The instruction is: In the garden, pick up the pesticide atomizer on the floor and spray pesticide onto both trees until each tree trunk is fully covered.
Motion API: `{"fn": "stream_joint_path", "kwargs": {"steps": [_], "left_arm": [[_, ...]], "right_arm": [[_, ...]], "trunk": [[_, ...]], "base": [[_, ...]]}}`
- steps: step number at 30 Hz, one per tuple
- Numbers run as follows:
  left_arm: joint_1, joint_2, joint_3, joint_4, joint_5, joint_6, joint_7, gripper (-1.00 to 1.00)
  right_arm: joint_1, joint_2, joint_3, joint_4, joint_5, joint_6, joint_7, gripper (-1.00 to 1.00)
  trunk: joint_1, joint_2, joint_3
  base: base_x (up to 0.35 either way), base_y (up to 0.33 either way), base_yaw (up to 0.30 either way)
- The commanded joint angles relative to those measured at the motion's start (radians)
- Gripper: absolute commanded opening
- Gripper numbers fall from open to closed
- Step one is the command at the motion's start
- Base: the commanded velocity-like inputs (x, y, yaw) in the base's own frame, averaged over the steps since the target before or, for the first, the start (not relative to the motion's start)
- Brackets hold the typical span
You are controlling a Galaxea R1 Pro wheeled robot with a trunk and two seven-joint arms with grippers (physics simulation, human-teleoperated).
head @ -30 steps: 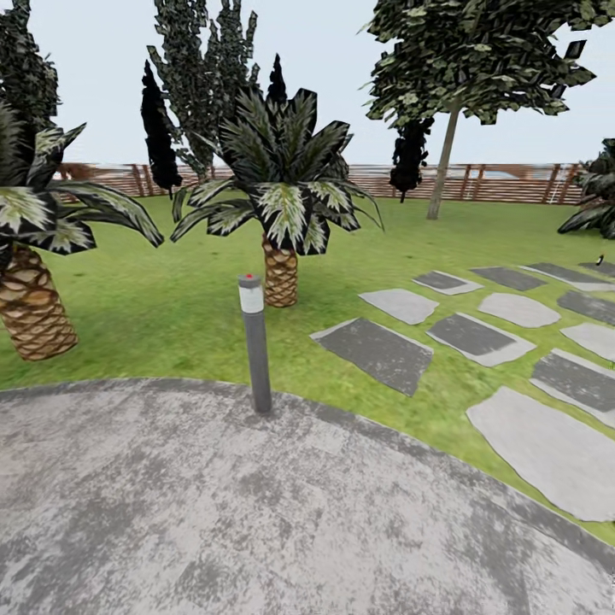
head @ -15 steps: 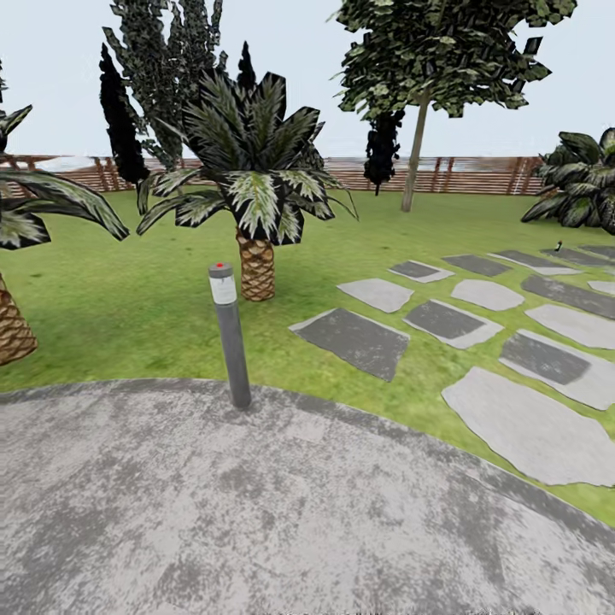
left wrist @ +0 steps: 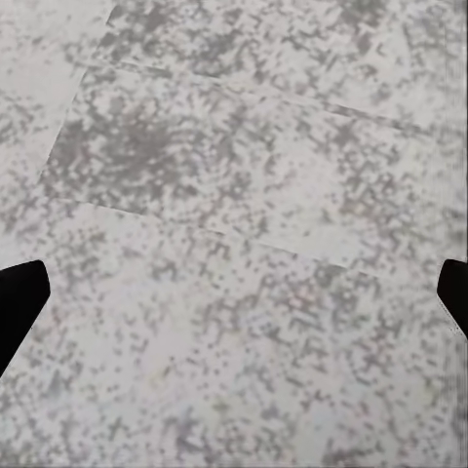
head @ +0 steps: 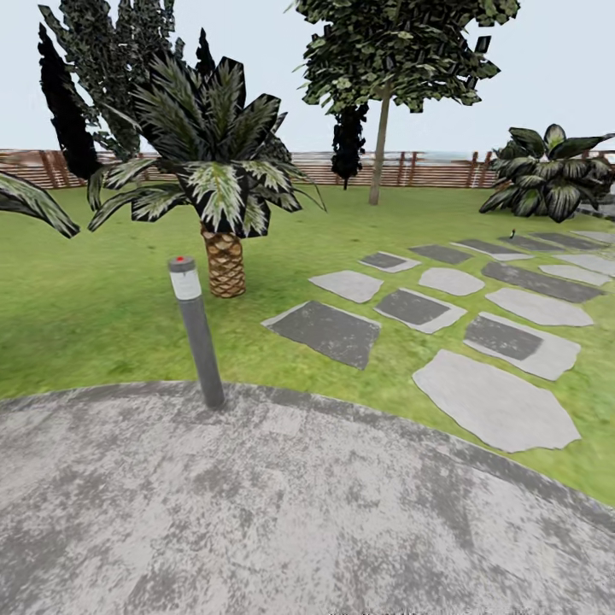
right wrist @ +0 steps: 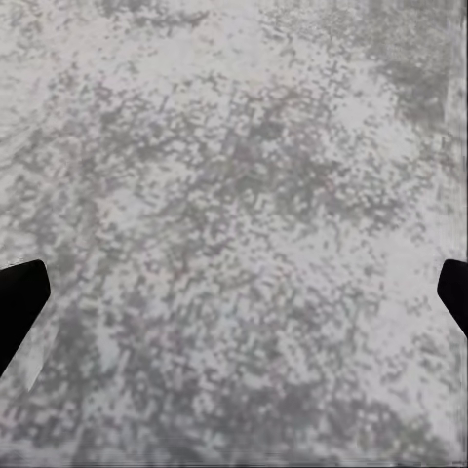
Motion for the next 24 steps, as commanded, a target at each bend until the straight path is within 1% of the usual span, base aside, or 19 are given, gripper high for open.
{"fn": "stream_joint_path", "kwargs": {"steps": [1, 18, 24], "left_arm": [[0.0, 0.0, 0.003, 0.0, -0.001, -0.003, 0.0, 1.0], [0.0, -0.003, 0.002, -0.001, -0.001, -0.004, 0.006, 1.0], [0.0, -0.002, 0.003, 0.0, -0.001, -0.007, 0.007, 1.0]], "right_arm": [[-0.001, 0.0, -0.001, 0.001, 0.0, -0.003, 0.0, 1.0], [-0.001, 0.0, -0.001, 0.001, -0.001, -0.003, 0.0, 1.0], [-0.001, 0.0, -0.001, 0.001, -0.001, -0.003, 0.0, 1.0]], "trunk": [[0.0, 0.0, -0.001], [0.0, 0.0, -0.012], [0.0, 0.0, -0.015]], "base": [[0.0, 0.0, -0.273], [0.004, 0.0, -0.276], [0.191, 0.0, -0.276]]}}
